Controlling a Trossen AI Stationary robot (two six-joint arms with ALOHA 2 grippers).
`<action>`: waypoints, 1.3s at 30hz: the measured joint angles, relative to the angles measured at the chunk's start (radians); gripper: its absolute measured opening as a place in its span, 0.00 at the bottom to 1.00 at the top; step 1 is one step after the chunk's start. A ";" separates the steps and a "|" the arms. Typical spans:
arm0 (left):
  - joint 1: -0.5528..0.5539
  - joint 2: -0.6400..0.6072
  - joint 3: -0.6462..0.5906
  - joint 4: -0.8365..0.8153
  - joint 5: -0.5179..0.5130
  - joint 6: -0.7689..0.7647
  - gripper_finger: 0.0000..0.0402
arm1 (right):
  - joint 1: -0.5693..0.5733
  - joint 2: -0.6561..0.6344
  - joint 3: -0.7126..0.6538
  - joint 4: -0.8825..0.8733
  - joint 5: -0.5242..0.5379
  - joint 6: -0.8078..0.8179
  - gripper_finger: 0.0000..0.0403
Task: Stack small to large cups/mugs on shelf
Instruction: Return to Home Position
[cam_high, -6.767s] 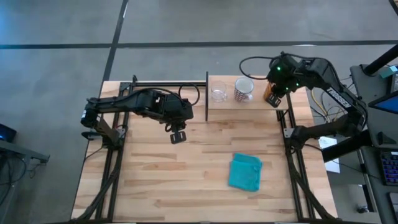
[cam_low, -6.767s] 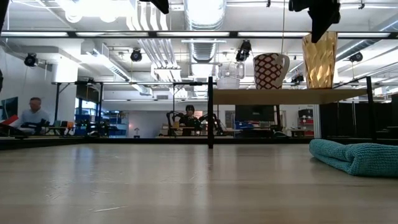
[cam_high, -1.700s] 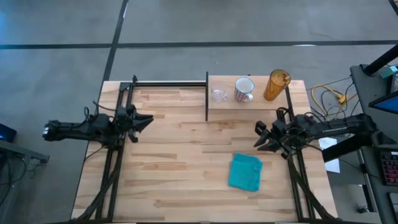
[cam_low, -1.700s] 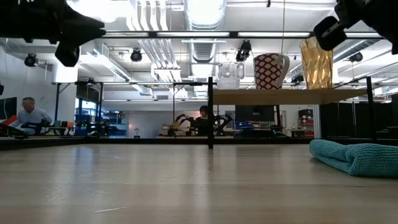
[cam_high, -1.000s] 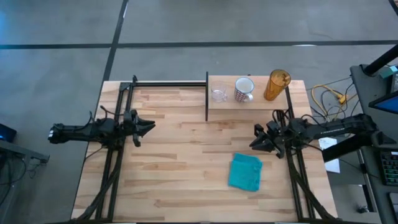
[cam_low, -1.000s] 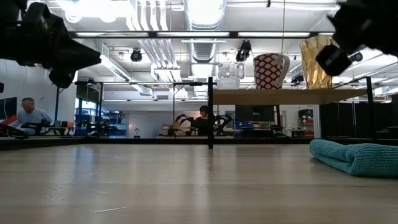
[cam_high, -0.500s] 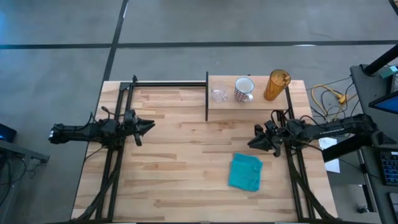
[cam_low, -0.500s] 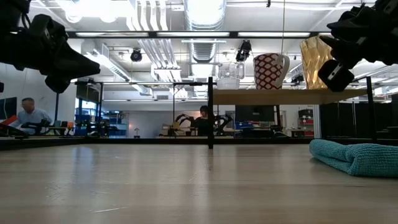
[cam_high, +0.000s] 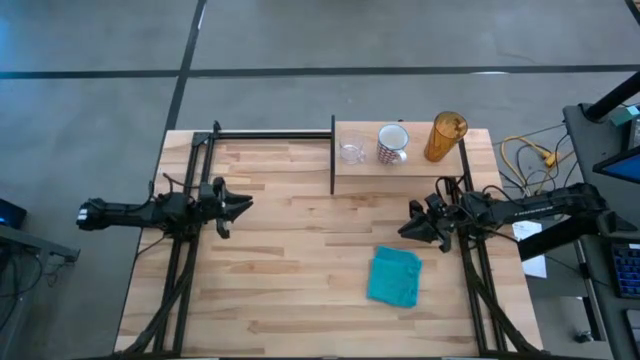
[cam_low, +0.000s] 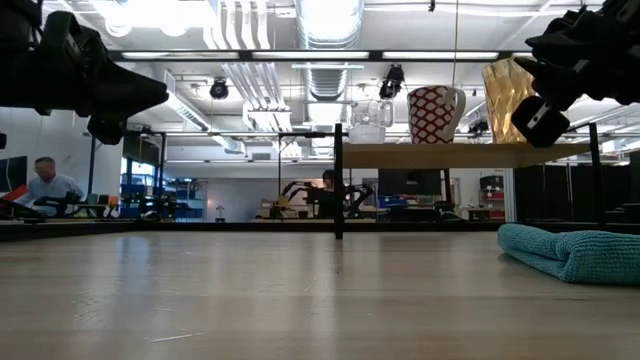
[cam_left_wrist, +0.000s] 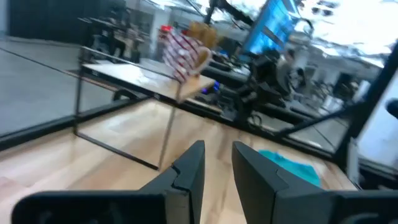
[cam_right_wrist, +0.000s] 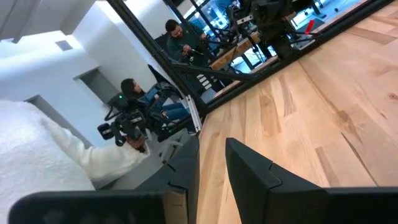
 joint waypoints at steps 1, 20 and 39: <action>0.000 0.005 0.000 -0.002 0.018 0.000 0.17 | 0.000 0.000 0.000 0.000 0.000 0.000 0.18; 0.000 0.164 -0.002 -0.007 0.045 -0.133 0.17 | 0.002 0.000 0.000 -0.056 -0.045 -0.068 0.18; 0.000 0.171 -0.003 0.020 0.045 -0.132 0.17 | 0.002 0.001 0.000 -0.063 -0.054 -0.048 0.18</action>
